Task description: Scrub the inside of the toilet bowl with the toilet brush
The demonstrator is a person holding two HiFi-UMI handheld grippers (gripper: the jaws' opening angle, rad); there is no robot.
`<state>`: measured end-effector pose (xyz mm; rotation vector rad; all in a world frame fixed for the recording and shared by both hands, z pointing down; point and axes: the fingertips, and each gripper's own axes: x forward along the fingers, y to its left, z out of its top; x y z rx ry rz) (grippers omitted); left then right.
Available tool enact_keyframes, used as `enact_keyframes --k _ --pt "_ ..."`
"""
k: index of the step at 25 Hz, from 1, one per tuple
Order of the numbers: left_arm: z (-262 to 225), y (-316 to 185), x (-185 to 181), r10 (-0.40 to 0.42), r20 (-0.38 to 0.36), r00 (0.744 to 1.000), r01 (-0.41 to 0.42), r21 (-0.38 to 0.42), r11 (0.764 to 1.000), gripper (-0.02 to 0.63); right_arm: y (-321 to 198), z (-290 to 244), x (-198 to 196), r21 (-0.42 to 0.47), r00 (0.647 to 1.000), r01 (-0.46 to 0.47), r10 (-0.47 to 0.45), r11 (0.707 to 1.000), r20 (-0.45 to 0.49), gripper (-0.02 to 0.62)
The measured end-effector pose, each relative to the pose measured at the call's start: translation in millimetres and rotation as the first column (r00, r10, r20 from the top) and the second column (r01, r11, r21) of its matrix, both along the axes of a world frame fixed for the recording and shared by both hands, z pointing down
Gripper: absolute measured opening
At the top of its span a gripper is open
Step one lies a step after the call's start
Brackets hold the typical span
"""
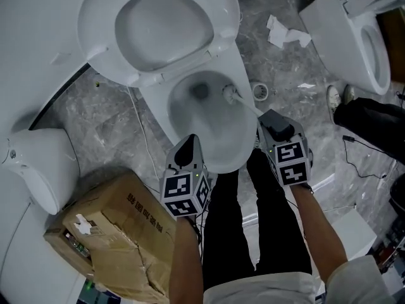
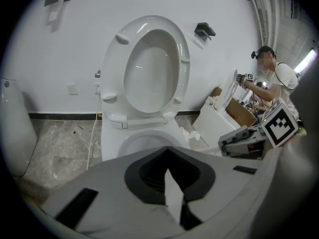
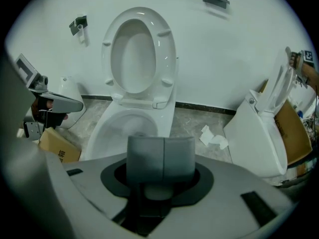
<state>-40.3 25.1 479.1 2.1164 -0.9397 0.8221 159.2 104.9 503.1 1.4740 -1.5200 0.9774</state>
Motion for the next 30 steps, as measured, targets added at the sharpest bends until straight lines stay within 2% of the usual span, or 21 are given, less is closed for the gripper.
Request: enact_keyframes --k 15,30 --pt "1 26 -36 -0.086 0.008 0.996 0.086 -0.013 0.996 0.020 22 -5 -13 -0.022 0.985 0.167 -0.168 0.986 -0.047 0.175" --pt "-10 25 -17 -0.086 -0.018 0.996 0.086 0.011 0.996 0.021 53 -7 -19 -0.052 0.982 0.183 -0.185 0.982 -0.031 0.175"
